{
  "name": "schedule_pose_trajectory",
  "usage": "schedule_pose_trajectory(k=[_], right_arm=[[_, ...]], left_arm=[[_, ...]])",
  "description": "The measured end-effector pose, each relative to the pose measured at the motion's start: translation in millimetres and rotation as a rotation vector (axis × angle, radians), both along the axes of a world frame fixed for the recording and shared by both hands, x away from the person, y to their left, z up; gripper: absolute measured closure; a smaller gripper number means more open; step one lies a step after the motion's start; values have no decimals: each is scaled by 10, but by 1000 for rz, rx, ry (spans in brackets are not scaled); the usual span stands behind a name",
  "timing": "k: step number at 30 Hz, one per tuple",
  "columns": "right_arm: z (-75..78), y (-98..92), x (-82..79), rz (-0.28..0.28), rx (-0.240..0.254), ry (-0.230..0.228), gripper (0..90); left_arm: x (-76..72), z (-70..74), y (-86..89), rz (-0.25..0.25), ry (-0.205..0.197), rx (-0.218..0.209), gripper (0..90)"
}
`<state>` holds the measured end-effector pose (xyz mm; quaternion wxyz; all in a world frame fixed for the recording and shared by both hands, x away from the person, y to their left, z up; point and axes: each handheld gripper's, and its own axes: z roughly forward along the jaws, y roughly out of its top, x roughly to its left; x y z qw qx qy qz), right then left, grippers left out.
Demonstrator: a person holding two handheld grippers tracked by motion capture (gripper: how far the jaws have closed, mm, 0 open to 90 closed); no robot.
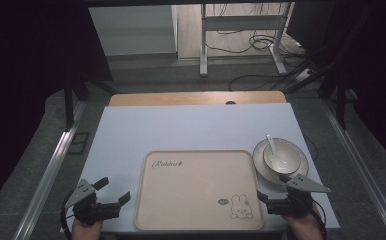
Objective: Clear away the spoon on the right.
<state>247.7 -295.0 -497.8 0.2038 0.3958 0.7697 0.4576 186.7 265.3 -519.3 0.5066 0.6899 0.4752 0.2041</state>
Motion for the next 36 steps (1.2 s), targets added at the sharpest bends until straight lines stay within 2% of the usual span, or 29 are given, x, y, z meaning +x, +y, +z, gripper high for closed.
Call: schedule_pose_trajectory(k=[4, 11, 20, 27, 36], right_arm=[[25, 11, -15, 4, 2, -26, 0], [33, 28, -19, 4, 8, -43, 0], [64, 34, -32, 7, 5, -75, 0], [92, 47, -29, 0, 16, -68, 0], [193, 31, 6, -29, -15, -56, 98]], left_arm=[[-25, 11, 11, 9, -14, 5, 0], [-29, 3, 25, 19, -5, 14, 0], [-41, 9, 31, 24, -12, 11, 0], [-53, 22, 36, 22, -27, 5, 0], [-52, 19, 35, 36, -22, 29, 0]])
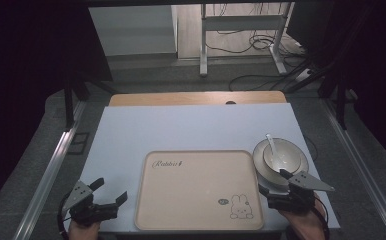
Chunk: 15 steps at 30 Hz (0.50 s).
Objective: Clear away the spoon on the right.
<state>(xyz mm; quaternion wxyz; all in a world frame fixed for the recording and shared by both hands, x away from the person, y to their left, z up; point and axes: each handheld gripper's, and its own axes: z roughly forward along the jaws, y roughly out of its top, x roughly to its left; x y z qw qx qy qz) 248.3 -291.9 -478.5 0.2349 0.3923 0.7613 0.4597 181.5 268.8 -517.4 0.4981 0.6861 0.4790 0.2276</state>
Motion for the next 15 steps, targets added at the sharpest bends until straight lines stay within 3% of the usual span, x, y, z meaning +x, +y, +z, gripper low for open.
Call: schedule_pose_trajectory(k=[15], right_arm=[[213, -121, 252, -32, -62, 76, 202]], left_arm=[[17, -16, -17, 6, 21, 23, 0]])
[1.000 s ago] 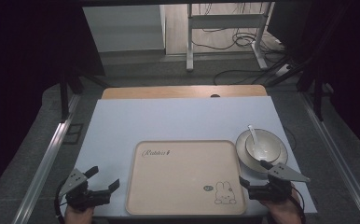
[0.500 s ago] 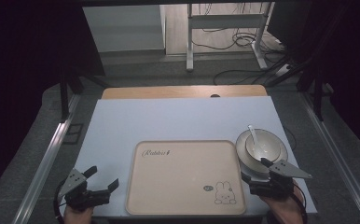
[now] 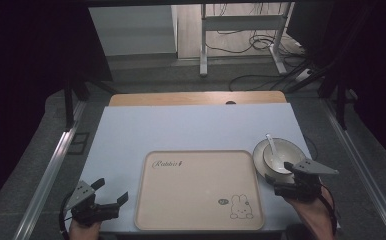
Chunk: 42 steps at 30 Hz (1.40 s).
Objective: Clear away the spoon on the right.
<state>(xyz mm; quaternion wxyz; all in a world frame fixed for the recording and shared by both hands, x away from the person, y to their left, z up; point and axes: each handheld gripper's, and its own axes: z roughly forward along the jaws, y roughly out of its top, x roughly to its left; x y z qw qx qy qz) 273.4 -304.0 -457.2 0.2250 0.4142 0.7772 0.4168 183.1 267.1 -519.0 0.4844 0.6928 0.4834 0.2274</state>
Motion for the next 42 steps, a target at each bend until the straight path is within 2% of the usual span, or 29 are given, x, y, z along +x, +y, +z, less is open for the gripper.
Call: schedule_pose_trajectory(k=[16, 26, 30, 35, 42], right_arm=[[83, -89, 265, -43, -58, 42, 303], [164, -68, 508, -56, -110, 52, 441], [157, -53, 616, -62, -132, 68, 500], [127, -25, 741, -63, -135, 101, 564], [71, 23, 876, -84, -146, 124, 627]], left_arm=[[3, -2, -3, -7, 4, 4, 0], [5, -4, -2, -6, 6, 2, 0], [6, -5, -1, -7, 6, 1, 0], [6, -6, -1, -7, 7, 0, 0], [5, -5, 4, -6, 6, -3, 0]])
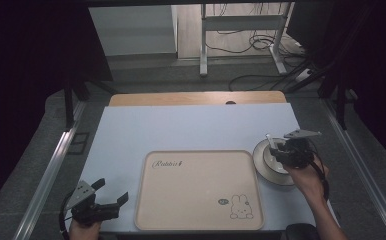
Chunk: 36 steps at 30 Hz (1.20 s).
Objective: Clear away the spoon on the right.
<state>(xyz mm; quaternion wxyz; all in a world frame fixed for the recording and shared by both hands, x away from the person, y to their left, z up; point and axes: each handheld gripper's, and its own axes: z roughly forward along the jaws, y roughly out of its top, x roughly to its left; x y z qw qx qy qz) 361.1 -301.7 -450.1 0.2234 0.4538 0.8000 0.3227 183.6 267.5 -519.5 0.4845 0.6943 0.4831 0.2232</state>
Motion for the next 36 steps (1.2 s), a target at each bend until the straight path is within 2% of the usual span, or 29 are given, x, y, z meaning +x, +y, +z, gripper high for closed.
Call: schedule_pose_trajectory(k=[7, 23, 33, 36], right_arm=[[-56, 19, 64, -23, -14, 16, 670], [-149, 42, 138, -49, -11, 43, 734], [-125, 38, 132, -52, -7, 47, 750], [-64, 17, 107, -51, 0, 36, 752]], left_arm=[[0, 0, -1, -1, 1, 0, 0], [-3, 2, 1, -1, 0, 2, 0], [-5, 4, 5, 2, -4, -1, 0], [-6, 5, 3, 2, -3, 0, 0]])
